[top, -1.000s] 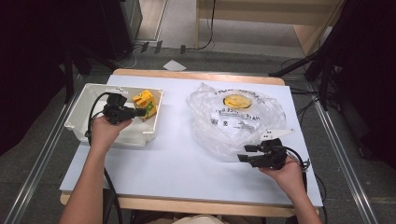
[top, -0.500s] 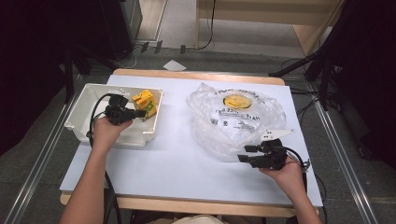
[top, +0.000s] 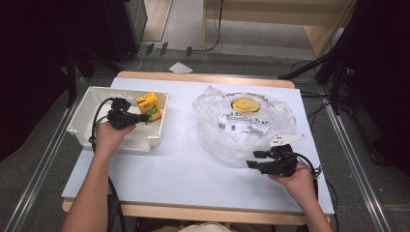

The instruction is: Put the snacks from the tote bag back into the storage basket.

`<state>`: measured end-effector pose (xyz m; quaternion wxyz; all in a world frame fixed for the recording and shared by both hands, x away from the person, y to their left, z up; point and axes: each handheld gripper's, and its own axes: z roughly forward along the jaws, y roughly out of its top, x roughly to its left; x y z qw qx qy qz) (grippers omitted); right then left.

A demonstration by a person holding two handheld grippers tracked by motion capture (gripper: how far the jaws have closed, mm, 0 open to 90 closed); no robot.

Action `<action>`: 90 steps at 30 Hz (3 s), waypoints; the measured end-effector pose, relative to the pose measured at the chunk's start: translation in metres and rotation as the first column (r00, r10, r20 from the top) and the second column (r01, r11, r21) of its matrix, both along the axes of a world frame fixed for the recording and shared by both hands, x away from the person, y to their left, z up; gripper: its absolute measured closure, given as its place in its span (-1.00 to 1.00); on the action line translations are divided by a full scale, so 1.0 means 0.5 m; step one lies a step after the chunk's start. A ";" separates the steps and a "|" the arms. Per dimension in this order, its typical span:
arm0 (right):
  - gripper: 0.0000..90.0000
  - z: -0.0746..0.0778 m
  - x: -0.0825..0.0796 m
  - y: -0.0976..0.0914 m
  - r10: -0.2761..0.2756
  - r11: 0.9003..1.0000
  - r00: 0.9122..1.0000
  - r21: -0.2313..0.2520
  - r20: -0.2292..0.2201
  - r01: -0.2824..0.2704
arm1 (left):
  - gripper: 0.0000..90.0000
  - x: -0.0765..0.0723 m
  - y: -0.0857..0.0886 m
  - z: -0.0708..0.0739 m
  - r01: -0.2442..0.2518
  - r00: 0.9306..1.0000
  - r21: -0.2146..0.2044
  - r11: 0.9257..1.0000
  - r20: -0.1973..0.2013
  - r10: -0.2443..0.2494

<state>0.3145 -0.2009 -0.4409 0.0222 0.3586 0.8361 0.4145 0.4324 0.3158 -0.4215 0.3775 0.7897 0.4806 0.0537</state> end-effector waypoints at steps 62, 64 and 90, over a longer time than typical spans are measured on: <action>0.08 -0.001 -0.002 -0.003 0.003 1.000 1.000 -0.002 0.003 -0.003 | 0.46 -0.004 0.018 0.025 -0.077 0.997 -0.051 0.996 0.026 0.078; 0.08 -0.001 -0.002 -0.003 0.004 1.000 1.000 -0.003 0.002 -0.004 | 0.34 -0.005 0.016 0.030 -0.061 0.998 -0.082 0.995 0.009 0.061; 0.08 0.001 0.008 0.002 0.017 1.000 1.000 0.009 0.002 -0.017 | -0.05 -0.040 -0.077 0.083 0.085 0.995 -0.047 0.995 0.051 -0.083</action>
